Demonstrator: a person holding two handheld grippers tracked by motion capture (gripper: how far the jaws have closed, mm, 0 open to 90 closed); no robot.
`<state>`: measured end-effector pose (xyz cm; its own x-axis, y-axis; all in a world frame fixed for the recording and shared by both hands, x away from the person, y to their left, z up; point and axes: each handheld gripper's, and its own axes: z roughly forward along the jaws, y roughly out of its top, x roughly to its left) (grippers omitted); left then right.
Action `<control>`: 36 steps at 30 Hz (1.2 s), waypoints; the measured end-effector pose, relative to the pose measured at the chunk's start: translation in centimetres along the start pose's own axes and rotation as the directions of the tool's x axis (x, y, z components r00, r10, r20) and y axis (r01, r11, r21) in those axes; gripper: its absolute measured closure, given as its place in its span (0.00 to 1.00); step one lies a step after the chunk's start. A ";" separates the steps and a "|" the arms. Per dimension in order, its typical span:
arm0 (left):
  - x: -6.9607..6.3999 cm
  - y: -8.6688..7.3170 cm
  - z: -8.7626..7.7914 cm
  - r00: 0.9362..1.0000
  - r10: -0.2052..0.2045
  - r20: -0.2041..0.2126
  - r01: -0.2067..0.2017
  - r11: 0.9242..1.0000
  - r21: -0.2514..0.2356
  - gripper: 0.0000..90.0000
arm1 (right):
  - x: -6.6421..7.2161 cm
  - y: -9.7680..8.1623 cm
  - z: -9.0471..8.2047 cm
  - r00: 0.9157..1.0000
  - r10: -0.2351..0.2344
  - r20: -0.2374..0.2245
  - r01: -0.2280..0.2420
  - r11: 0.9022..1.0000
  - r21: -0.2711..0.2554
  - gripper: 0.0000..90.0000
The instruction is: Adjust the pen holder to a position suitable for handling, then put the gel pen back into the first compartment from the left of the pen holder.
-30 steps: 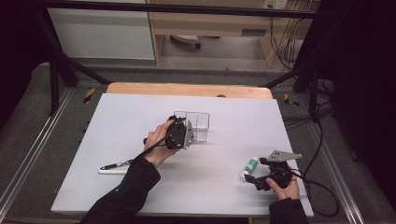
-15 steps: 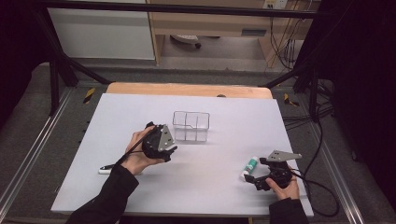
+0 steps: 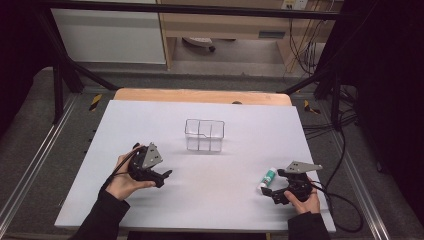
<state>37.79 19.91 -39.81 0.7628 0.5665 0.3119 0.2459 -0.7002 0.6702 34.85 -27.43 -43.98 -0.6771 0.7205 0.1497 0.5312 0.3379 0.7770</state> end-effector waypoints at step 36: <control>5.1 -7.5 -3.4 0.987 -0.161 -0.013 0.162 0.986 0.049 0.14 | 0.0 0.0 0.4 1.000 0.006 -0.008 -0.005 1.000 0.019 0.00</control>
<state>37.74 29.54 -40.98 0.7055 0.6774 0.2083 0.3951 -0.6200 0.6778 35.00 -27.18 -44.21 -0.6782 0.7174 0.1589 0.5445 0.3455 0.7643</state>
